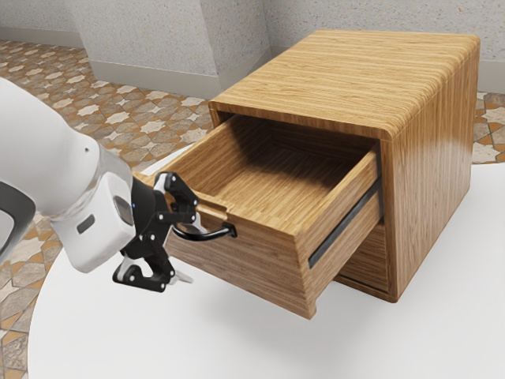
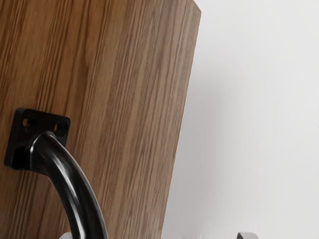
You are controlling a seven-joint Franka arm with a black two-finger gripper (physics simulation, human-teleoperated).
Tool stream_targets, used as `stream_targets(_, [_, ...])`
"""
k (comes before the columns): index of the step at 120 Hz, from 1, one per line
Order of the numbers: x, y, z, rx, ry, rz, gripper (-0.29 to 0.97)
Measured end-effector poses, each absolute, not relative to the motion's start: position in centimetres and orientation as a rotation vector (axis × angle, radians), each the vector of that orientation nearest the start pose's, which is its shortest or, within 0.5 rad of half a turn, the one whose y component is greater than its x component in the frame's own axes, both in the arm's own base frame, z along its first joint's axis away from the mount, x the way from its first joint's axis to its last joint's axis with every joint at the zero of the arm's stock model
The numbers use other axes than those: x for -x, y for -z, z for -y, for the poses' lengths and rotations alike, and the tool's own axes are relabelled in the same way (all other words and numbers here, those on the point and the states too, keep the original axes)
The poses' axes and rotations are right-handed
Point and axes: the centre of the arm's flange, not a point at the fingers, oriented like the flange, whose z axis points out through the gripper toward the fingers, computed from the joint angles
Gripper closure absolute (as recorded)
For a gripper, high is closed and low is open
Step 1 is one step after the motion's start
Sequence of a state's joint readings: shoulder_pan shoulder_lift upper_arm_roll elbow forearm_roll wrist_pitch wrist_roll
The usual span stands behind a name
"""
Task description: Pull the drawer handle with one arm to open the drawer
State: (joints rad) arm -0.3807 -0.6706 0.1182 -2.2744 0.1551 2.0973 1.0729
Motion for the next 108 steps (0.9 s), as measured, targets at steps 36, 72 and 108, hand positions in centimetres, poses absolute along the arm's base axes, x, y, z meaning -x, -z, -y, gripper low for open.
stream_targets(36, [-36.5, -67.7, 9.5, 2.113, 0.647, -1.789, 0.06])
stream_targets(72, [-32.5, -78.4, 10.6, 2.420, 0.435, -1.342, 0.01])
stream_targets(108, [-38.1, -78.6, 1.4, 2.762, 0.239, -0.734, 0.00])
